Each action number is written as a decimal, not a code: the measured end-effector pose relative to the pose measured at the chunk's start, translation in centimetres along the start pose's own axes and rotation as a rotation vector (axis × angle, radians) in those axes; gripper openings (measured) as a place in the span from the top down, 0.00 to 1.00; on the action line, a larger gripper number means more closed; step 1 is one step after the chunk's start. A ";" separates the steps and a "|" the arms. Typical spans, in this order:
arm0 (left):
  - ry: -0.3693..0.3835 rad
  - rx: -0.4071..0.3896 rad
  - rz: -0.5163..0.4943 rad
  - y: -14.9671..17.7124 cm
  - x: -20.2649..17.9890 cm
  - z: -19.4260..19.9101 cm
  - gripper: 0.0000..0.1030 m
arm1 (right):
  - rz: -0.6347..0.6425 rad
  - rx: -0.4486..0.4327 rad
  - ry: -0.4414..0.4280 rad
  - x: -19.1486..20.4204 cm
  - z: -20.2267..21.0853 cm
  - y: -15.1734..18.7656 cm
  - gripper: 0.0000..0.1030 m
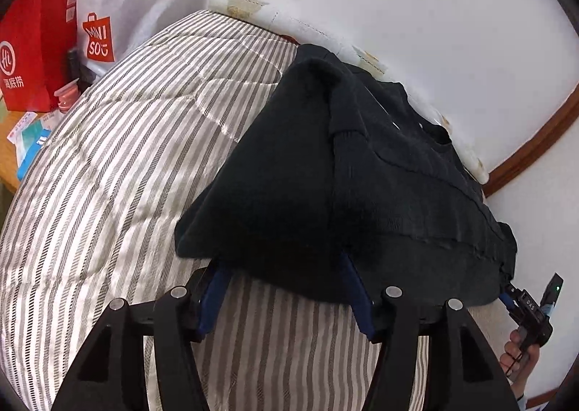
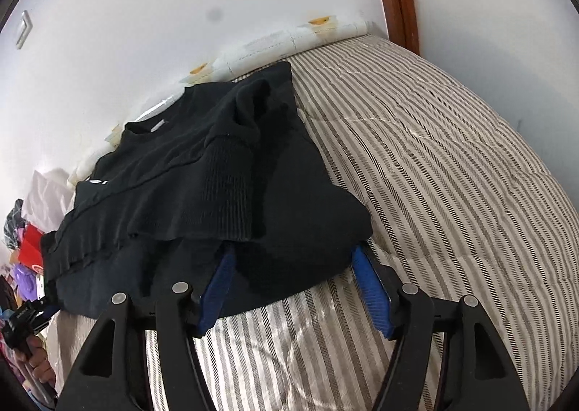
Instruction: Fold small clothes
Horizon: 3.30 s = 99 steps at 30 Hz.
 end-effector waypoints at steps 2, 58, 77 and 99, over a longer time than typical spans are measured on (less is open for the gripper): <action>-0.017 -0.005 -0.002 -0.1 -0.2 -0.2 0.46 | -0.022 0.000 -0.001 -0.1 -0.4 0.1 0.37; 0.048 0.032 -0.181 8.5 -3.4 9.5 0.87 | 0.302 -0.090 -0.001 5.7 9.8 8.6 0.77; 0.035 0.168 -0.244 6.8 -7.1 1.2 0.87 | 0.301 -0.037 0.072 5.4 4.9 6.7 0.86; -0.012 0.053 -0.304 -4.6 -8.2 -2.8 0.87 | 0.261 -0.185 0.093 8.6 1.5 -5.4 0.81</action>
Point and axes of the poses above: each gripper's, at about its wrist camera, not at the fingertips, and z roughly against the way its jaws point, x to its left, y to its underside, the point moved 4 cm from there along -z, roughly the way its jaws point, and after that the axes turned 11 degrees about y, right-handed, at the moved point
